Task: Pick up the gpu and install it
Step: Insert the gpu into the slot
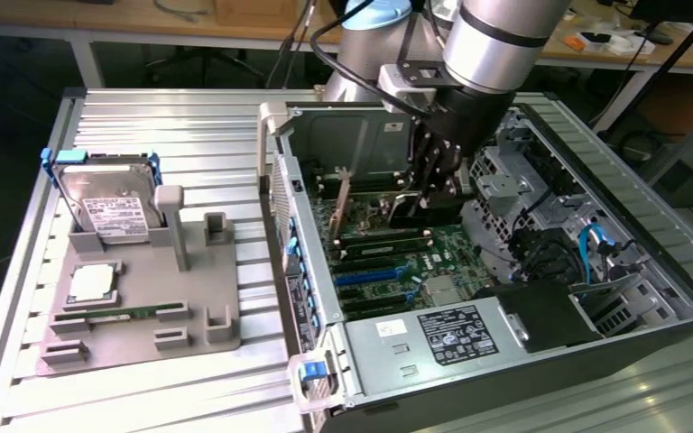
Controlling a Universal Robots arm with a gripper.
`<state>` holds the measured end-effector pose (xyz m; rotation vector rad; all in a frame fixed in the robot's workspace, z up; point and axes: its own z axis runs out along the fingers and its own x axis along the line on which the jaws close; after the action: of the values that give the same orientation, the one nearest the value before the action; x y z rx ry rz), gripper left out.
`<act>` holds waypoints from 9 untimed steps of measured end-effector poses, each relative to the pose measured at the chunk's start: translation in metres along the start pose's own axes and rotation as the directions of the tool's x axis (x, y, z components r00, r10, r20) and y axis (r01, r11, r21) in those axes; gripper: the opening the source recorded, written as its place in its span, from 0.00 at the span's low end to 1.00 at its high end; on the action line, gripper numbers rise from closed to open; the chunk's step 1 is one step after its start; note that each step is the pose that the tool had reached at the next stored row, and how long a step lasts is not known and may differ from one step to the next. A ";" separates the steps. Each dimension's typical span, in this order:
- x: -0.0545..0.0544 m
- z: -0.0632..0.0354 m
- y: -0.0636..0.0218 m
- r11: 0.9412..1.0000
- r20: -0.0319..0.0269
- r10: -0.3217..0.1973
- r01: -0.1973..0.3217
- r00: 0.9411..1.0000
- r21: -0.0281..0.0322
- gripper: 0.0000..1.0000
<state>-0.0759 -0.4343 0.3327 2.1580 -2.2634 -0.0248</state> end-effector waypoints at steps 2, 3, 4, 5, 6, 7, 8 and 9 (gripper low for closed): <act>0.000 0.0020 0.0006 1.000 0.000 -0.002 0.002 1.000 0.000 0.27; 0.000 0.0034 0.0011 1.000 0.000 -0.004 0.004 1.000 0.000 0.27; 0.001 0.0055 0.0022 1.000 0.000 -0.005 0.005 1.000 0.000 0.27; 0.001 0.0066 0.0028 1.000 0.000 -0.006 0.006 1.000 0.000 0.27; 0.001 0.0074 0.0032 1.000 0.000 -0.007 0.007 1.000 0.000 0.27; 0.002 0.0082 0.0034 1.000 -0.001 -0.008 0.008 1.000 0.000 0.27; 0.003 0.0092 0.0036 1.000 -0.001 -0.009 0.009 1.000 0.000 0.27; 0.004 0.0102 0.0038 1.000 -0.001 -0.010 0.010 1.000 0.000 0.27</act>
<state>-0.0801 -0.4381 0.3225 2.1694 -2.2520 -0.0242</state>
